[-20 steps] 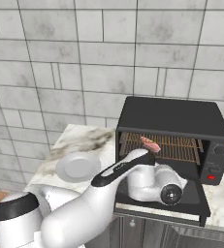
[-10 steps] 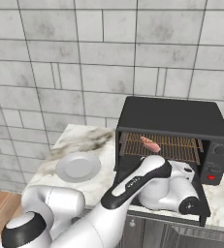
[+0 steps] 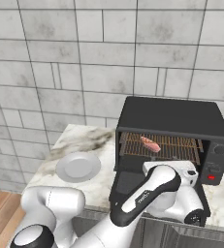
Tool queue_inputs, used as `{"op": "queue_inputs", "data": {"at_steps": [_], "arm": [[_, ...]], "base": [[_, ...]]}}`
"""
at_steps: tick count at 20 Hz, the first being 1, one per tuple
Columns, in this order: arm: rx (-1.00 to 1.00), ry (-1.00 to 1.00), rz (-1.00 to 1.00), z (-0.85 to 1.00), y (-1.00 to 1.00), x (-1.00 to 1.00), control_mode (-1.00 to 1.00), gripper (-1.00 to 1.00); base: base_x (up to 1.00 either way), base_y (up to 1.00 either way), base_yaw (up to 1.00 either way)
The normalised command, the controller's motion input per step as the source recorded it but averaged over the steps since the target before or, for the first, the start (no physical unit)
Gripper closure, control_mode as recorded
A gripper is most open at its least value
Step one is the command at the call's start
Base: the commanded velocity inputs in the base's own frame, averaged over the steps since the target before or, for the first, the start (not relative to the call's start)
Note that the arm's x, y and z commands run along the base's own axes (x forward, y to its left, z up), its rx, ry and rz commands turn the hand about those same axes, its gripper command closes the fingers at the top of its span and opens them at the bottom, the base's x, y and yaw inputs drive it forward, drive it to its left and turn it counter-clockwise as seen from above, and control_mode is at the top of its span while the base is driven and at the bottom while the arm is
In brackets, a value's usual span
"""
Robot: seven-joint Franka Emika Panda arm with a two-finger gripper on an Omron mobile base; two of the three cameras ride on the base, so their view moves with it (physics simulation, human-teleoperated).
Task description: Open the toaster oven door. Place the baguette on the top rack in the toaster oven and place the steak on the bottom rack.
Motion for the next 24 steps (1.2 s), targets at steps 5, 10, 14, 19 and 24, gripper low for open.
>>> {"op": "queue_inputs", "data": {"at_steps": [5,10,14,19,24], "arm": [[0.0,0.0,-0.15,0.01,0.0,0.08,-1.0,-1.0],[0.01,0.0,-0.08,0.12,-0.13,0.05,-1.0,-1.0],[0.0,0.02,-0.04,0.01,-0.03,0.17,-1.0,-1.0],[0.05,0.07,-0.01,0.0,0.0,0.25,-1.0,-1.0],[0.18,0.02,0.0,0.01,0.0,0.18,-1.0,-1.0]], "base": [[0.0,0.0,0.0],[0.0,0.0,0.0],[0.0,0.0,0.0],[0.0,0.0,0.0],[0.0,0.0,0.0]]}}
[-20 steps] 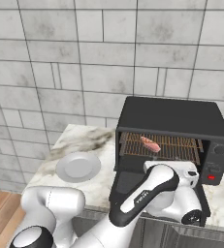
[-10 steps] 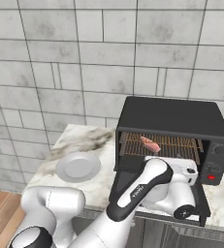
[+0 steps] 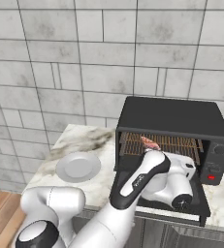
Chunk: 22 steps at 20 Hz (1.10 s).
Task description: Open the toaster oven door. Place the baguette on the top rack in the toaster oven and place the steak on the bottom rack.
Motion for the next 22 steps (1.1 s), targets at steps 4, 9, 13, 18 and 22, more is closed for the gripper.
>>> {"op": "queue_inputs", "data": {"at_steps": [4,9,13,18,22], "arm": [[0.16,0.0,0.0,-0.03,0.04,0.15,-1.0,-1.0],[0.09,-0.03,0.0,-0.06,0.05,0.19,-1.0,-1.0],[0.01,0.0,-0.02,-0.09,0.01,0.23,-1.0,-1.0],[0.0,-0.03,0.0,-0.18,0.01,0.24,-1.0,-1.0],[-0.01,-0.04,-0.02,-0.17,0.0,0.29,-1.0,-1.0]], "base": [[0.0,0.0,0.0],[0.0,0.0,0.0],[0.0,0.0,0.0],[0.0,0.0,0.0],[0.0,0.0,0.0]]}}
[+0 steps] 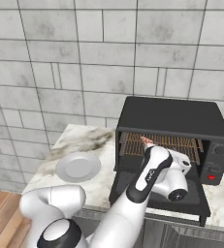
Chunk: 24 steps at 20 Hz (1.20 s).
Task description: Open the toaster oven door. Place the baguette on the top rack in the toaster oven and place the steak on the bottom rack.
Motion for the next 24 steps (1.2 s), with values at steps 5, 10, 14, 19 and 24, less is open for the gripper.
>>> {"op": "queue_inputs", "data": {"at_steps": [5,10,14,19,24], "arm": [[0.0,-0.02,-0.05,-0.05,-0.01,0.36,-1.0,-1.0],[0.0,-0.01,-0.04,-0.1,-0.07,0.2,-1.0,-1.0],[-0.01,-0.07,-0.02,-0.19,-0.13,0.15,-1.0,-1.0],[-0.01,-0.08,-0.01,-0.17,-0.13,0.09,-1.0,-1.0],[0.0,-0.06,0.0,-0.02,-0.05,0.16,-1.0,-1.0]], "base": [[0.0,0.0,0.0],[0.0,0.0,0.0],[0.0,0.0,0.0],[0.0,0.0,0.0],[0.0,0.0,0.0]]}}
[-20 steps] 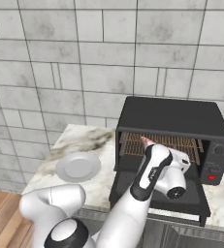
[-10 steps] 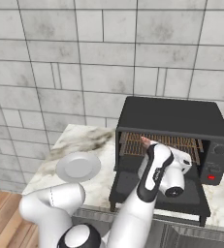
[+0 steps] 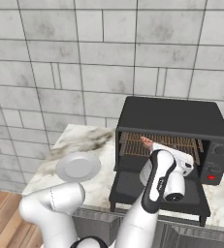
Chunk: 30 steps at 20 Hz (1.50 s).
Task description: Open the toaster oven door. Place the baguette on the top rack in the toaster oven and place the steak on the bottom rack.
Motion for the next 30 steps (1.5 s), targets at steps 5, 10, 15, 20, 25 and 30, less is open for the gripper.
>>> {"op": "queue_inputs", "data": {"at_steps": [5,10,15,20,25,30], "arm": [[0.0,0.0,-0.01,0.0,0.0,0.2,-1.0,-1.0],[0.0,0.0,-0.03,0.01,0.0,0.21,-1.0,-1.0],[0.0,0.05,-0.05,0.06,0.02,0.23,-1.0,-1.0],[0.0,0.11,-0.06,0.1,0.0,0.08,-1.0,-1.0],[0.0,0.07,-0.08,0.0,0.0,-0.03,-1.0,-1.0],[0.0,0.03,-0.09,0.02,0.01,-0.03,-1.0,-1.0]], "base": [[0.0,0.0,0.0],[0.0,0.0,0.0],[0.0,0.0,0.0],[0.0,0.0,0.0],[0.0,0.0,0.0],[0.0,0.0,0.0]]}}
